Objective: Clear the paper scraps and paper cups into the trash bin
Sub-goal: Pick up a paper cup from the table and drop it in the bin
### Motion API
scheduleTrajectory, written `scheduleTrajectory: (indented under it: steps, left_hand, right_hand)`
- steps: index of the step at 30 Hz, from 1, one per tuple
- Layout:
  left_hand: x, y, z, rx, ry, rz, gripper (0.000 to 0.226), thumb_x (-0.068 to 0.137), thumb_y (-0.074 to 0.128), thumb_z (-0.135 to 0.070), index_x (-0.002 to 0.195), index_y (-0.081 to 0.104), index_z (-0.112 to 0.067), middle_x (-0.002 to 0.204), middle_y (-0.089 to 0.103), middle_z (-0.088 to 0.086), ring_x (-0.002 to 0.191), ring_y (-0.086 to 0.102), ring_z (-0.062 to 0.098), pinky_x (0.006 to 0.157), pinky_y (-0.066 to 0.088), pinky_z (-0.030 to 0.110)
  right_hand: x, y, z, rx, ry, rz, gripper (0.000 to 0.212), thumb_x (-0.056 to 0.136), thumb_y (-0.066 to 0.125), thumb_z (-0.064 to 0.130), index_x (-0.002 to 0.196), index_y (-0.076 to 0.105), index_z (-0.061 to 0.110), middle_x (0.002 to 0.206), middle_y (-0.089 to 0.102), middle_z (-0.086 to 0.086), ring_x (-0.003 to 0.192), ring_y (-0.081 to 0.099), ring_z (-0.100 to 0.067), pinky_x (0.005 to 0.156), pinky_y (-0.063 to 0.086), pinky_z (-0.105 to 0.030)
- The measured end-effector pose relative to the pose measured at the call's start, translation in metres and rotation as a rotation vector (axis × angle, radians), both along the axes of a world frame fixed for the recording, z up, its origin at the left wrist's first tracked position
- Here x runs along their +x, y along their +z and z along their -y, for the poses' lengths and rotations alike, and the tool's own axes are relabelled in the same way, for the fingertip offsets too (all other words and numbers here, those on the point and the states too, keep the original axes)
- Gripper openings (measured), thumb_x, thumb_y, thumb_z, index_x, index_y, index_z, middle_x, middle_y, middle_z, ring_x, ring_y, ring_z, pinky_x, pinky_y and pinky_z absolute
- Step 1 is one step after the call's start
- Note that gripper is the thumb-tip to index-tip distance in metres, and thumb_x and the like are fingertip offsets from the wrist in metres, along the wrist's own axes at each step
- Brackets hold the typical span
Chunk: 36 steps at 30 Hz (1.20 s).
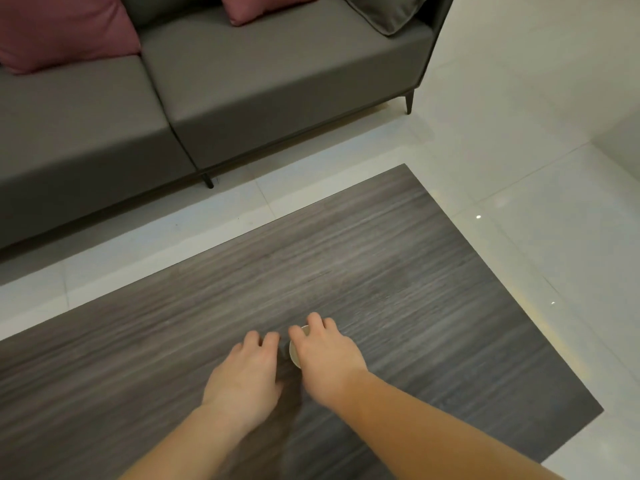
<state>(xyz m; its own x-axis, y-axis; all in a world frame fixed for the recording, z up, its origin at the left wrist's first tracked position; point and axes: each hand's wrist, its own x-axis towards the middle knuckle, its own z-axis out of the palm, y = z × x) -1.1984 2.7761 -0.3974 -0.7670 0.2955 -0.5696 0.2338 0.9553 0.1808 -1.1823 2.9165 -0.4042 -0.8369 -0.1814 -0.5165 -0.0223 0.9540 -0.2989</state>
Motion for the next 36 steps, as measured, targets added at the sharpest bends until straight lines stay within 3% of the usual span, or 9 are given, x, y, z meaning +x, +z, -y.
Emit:
scheduleTrajectory:
  steps: [15,27,36]
  left_hand:
    - [-0.023,0.065,-0.048,0.022,-0.049,-0.100,0.048,0.085,0.061,-0.035,0.129,0.042,-0.025,0.124,0.045,0.000,0.118,0.048,0.026,0.087,0.049,0.043]
    - [-0.012,0.080,-0.017,0.052,0.071,-0.141,0.050,0.085,0.061,-0.032,0.131,0.042,-0.025,0.124,0.046,0.002,0.116,0.049,0.027,0.086,0.048,0.042]
    - [0.013,0.080,0.046,0.073,0.224,-0.154,0.051,0.084,0.063,-0.033,0.130,0.045,-0.024,0.123,0.049,0.005,0.114,0.053,0.032,0.087,0.048,0.044]
  right_hand:
    - [-0.018,0.070,-0.056,0.078,0.003,-0.082,0.054,0.081,0.066,0.009,0.127,0.039,0.013,0.127,0.036,-0.013,0.113,0.042,-0.032,0.074,0.048,-0.041]
    - [-0.021,0.085,-0.019,0.074,0.147,-0.111,0.058,0.083,0.064,0.010,0.134,0.036,0.017,0.126,0.037,-0.012,0.113,0.043,-0.031,0.073,0.047,-0.039]
    - [-0.018,0.085,0.046,0.066,0.310,-0.096,0.053,0.086,0.062,0.015,0.133,0.037,0.017,0.126,0.038,-0.012,0.115,0.043,-0.033,0.081,0.047,-0.042]
